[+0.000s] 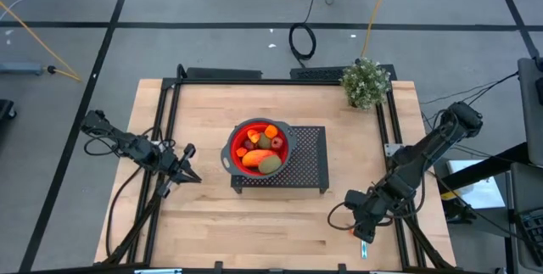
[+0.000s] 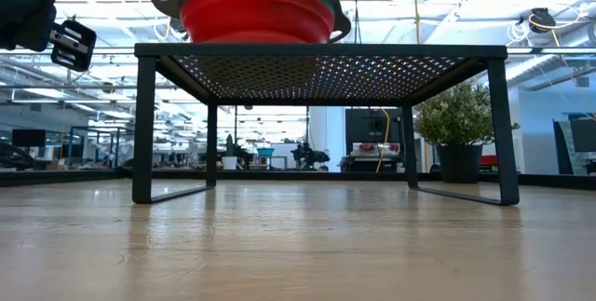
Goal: Pick & Place Fruit
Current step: Put the orange pear into the bowl on the shelf
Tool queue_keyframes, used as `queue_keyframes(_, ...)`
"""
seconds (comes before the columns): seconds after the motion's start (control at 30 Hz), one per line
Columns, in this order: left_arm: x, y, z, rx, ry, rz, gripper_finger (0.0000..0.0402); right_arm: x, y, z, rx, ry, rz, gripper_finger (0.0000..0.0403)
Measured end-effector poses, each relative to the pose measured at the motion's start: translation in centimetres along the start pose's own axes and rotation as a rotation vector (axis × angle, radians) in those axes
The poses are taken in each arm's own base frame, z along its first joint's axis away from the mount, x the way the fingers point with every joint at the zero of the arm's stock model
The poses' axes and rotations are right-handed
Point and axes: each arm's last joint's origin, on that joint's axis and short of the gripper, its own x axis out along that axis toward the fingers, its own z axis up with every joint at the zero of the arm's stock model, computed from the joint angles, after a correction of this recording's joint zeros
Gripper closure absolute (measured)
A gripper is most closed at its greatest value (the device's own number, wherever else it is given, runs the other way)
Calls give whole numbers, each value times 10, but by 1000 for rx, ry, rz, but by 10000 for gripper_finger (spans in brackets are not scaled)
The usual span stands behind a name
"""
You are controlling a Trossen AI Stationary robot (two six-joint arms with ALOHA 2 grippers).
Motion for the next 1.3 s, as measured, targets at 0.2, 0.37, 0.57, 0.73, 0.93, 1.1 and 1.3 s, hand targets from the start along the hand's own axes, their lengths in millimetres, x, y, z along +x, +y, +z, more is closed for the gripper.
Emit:
queue_keyframes(0.2, 0, 0, 0, -2, 0, 0, 382, 7, -4, 1, -2, -2, 7, 147)
queue_keyframes(0.37, 0, 0, 0, -2, 0, -3, 382, 13, -5, 2, -17, -11, 47, 147)
queue_keyframes(0.57, 0, 0, 0, -1, 1, -7, 382, 23, -6, 4, -35, -30, 123, 147)
queue_keyframes(0.73, 0, 0, 0, -1, 1, -7, 382, 31, -15, 4, 31, -28, 112, 147)
queue_keyframes(0.93, 0, 0, 0, -3, 0, -8, 382, 34, -16, 2, 73, -107, 85, 147)
queue_keyframes(1.1, 0, 0, 0, 0, 0, -7, 382, 36, -15, -7, 141, -126, 81, 147)
queue_keyframes(1.3, 0, 0, 0, 6, 0, -8, 382, 33, -7, -19, 179, -172, 83, 147)
